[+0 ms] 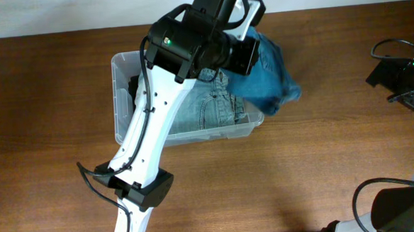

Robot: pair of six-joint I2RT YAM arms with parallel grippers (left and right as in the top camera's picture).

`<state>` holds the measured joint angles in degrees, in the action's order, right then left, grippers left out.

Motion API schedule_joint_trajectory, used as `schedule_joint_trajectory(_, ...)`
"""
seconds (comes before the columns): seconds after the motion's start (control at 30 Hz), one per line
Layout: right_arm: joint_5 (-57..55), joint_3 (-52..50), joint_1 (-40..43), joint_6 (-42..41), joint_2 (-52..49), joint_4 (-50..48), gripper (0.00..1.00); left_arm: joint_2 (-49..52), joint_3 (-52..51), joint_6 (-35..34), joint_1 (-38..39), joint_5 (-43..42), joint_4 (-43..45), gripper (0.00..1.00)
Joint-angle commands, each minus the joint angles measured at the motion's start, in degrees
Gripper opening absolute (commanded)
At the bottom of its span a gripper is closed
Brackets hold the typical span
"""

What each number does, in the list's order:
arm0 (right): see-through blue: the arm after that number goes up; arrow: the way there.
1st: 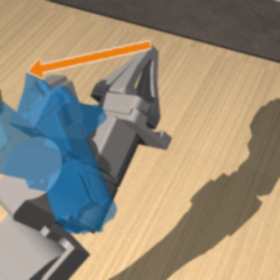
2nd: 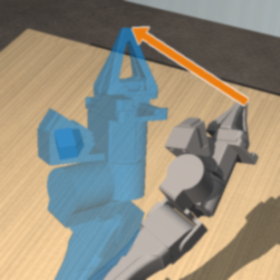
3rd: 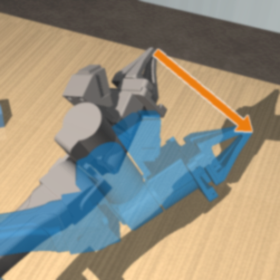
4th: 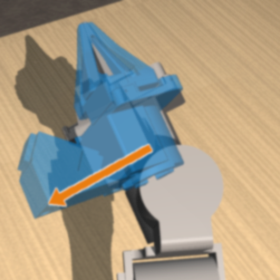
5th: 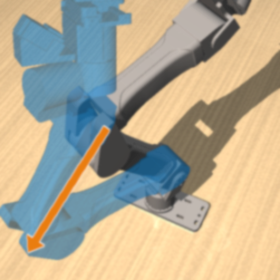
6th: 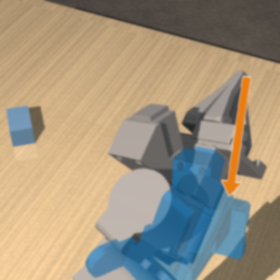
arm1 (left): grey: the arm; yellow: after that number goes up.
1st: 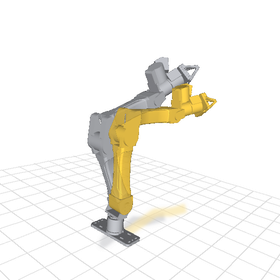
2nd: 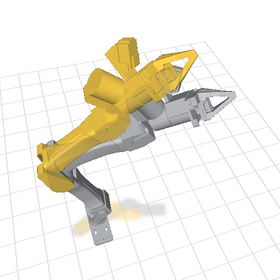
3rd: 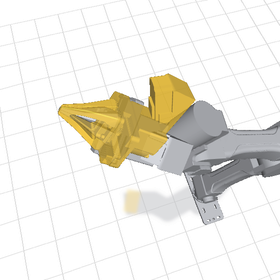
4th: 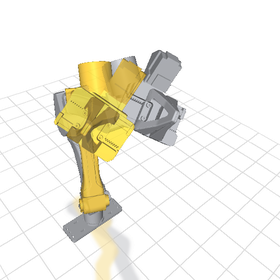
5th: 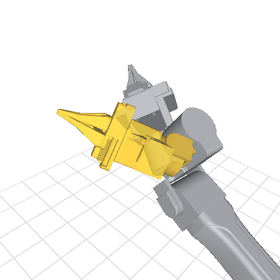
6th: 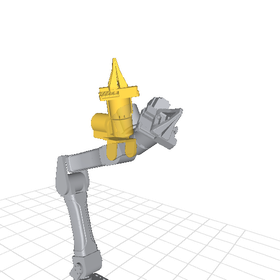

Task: Pack container
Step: 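Lift the dark-blue jeans' edge and swing it toward the bin's right, then lay the dark-blue jeans flat across the bin with the left gripper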

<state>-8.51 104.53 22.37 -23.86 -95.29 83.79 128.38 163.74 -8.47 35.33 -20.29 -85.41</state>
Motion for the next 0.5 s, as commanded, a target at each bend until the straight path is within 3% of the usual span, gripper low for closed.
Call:
schedule_joint_trajectory(0.0, -0.09, -0.17, 0.2, -0.48, 0.85, 0.0, 0.98, -1.73, 1.31, 8.37, -1.01, 1.9, -4.7, 0.04)
schedule_joint_trajectory(0.17, -0.07, -0.17, 0.2, -0.48, 0.85, 0.0, 0.98, -1.7, 1.31, 9.4, -6.19, 6.4, -10.84, 0.05)
schedule_joint_trajectory(0.47, -0.09, -0.17, 0.2, -0.48, 0.85, 0.0, 0.98, -0.96, 1.03, 9.42, -17.16, 6.19, -11.28, 0.08)
